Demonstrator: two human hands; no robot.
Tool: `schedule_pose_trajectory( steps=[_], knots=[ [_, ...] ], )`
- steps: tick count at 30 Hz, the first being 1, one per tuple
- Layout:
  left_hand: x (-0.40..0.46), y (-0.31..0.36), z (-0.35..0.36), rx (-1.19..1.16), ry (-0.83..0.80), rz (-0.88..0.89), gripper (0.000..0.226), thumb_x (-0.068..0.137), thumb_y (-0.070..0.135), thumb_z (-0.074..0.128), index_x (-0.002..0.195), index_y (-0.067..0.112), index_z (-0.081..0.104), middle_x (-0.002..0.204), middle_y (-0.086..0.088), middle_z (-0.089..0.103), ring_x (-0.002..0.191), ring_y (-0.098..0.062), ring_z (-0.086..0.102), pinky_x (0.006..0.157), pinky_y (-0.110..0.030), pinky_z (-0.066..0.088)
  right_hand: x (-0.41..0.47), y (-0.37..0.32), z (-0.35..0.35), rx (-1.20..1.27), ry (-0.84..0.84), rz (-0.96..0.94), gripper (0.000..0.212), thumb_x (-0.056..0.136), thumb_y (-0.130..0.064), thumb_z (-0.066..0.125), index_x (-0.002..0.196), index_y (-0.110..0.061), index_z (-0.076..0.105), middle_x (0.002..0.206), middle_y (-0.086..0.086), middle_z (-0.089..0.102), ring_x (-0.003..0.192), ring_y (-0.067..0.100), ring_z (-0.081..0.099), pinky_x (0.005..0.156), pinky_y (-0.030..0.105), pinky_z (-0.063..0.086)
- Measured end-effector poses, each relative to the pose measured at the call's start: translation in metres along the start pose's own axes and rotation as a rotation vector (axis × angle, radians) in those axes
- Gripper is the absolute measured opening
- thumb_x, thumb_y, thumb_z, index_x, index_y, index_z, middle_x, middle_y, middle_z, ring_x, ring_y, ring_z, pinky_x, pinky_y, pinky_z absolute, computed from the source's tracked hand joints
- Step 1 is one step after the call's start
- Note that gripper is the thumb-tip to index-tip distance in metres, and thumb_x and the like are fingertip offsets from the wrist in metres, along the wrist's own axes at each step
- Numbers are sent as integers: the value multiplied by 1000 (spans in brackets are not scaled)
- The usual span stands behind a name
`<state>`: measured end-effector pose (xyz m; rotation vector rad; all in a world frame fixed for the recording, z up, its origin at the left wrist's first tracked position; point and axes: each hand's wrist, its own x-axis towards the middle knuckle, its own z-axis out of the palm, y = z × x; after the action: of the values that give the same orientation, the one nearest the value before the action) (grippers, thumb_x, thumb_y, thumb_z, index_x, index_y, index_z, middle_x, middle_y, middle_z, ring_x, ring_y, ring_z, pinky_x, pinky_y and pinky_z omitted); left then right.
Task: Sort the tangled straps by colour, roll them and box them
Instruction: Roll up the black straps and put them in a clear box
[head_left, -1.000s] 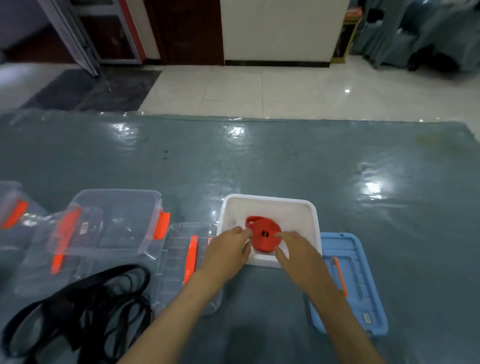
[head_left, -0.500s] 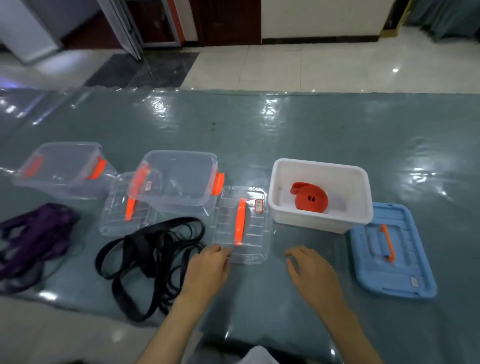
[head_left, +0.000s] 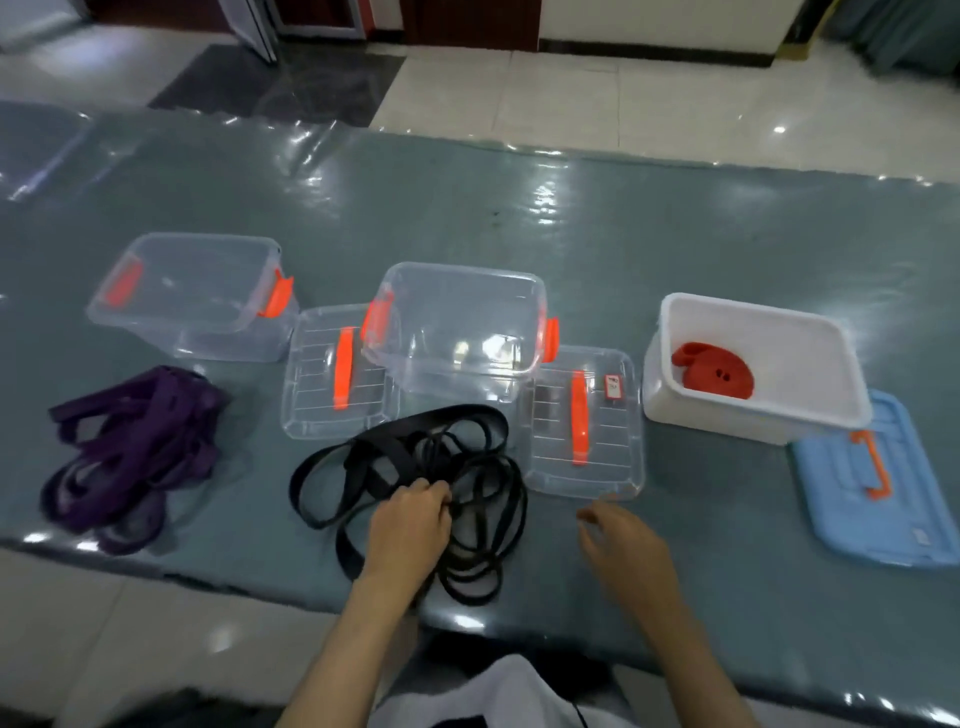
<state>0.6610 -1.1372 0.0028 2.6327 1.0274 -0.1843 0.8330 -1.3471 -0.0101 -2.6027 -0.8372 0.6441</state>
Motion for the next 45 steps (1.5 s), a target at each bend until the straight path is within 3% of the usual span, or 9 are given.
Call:
schedule_pose_trajectory(
  steps=[8, 12, 16, 22, 25, 31, 39, 42, 45],
  knots=[
    [5, -84, -9, -104, 12, 57, 21, 104, 27, 54, 116, 24, 71, 110, 4, 69, 96, -21, 66, 74, -37, 53, 3, -76, 84, 117, -425, 179, 77, 81, -45, 88, 139, -16, 47, 131, 8, 64, 123, 28, 63, 94, 34, 51],
    [7, -104, -12, -123, -24, 92, 21, 104, 30, 54, 118, 26, 69, 111, 5, 69, 96, -20, 66, 73, -35, 52, -2, -97, 111, -33, -252, 190, 43, 92, -17, 67, 130, -10, 51, 125, 15, 67, 117, 35, 65, 89, 38, 51],
    [12, -111, -14, -239, -20, 173, 17, 103, 29, 57, 112, 30, 71, 103, 11, 68, 94, -12, 66, 77, -32, 54, -1, -92, 114, 179, -74, 184, 21, 82, -3, 69, 102, -9, 68, 91, 11, 73, 89, 35, 69, 73, 36, 48],
    [35, -97, -24, -311, -85, 276, 20, 102, 30, 55, 114, 35, 69, 103, 16, 66, 95, -8, 64, 78, -28, 50, 8, -97, 121, 463, -97, 252, 23, 98, -8, 61, 99, -28, 73, 96, -3, 75, 96, 19, 69, 90, 35, 53],
    [38, -88, -27, -305, -57, 284, 26, 98, 21, 54, 111, 35, 71, 105, 15, 69, 98, -9, 65, 78, -28, 48, 15, -99, 129, 443, -84, 291, 25, 100, -29, 67, 76, -23, 61, 77, -4, 67, 80, 20, 64, 75, 37, 49],
    [43, -82, -31, -469, 13, 215, 29, 96, 10, 52, 105, 28, 74, 100, 13, 73, 94, -9, 67, 84, -30, 54, 10, -108, 113, 563, 94, 155, 30, 91, -6, 79, 83, -31, 65, 73, -9, 64, 72, 12, 61, 75, 34, 51],
    [40, -80, -38, -751, -314, 303, 48, 97, 21, 68, 142, 34, 58, 134, 12, 59, 112, -5, 64, 99, -26, 56, 16, -141, 60, 810, 325, 60, 21, 91, -10, 82, 104, -27, 78, 99, 2, 75, 94, 21, 73, 86, 34, 58],
    [37, -68, -46, -884, -382, 355, 45, 98, 35, 71, 141, 39, 59, 134, 15, 65, 122, 3, 62, 104, -19, 51, 20, -157, 39, 783, 394, -27, 32, 89, -12, 84, 99, -41, 74, 104, -8, 72, 98, 3, 70, 86, 18, 54],
    [39, -56, -56, -1119, -240, 316, 38, 100, 36, 69, 137, 34, 61, 130, 13, 70, 126, -1, 62, 107, -27, 51, 24, -171, 22, 732, 408, -155, 40, 88, -12, 84, 98, -50, 72, 102, -11, 69, 98, -3, 68, 83, 10, 52]
  ],
)
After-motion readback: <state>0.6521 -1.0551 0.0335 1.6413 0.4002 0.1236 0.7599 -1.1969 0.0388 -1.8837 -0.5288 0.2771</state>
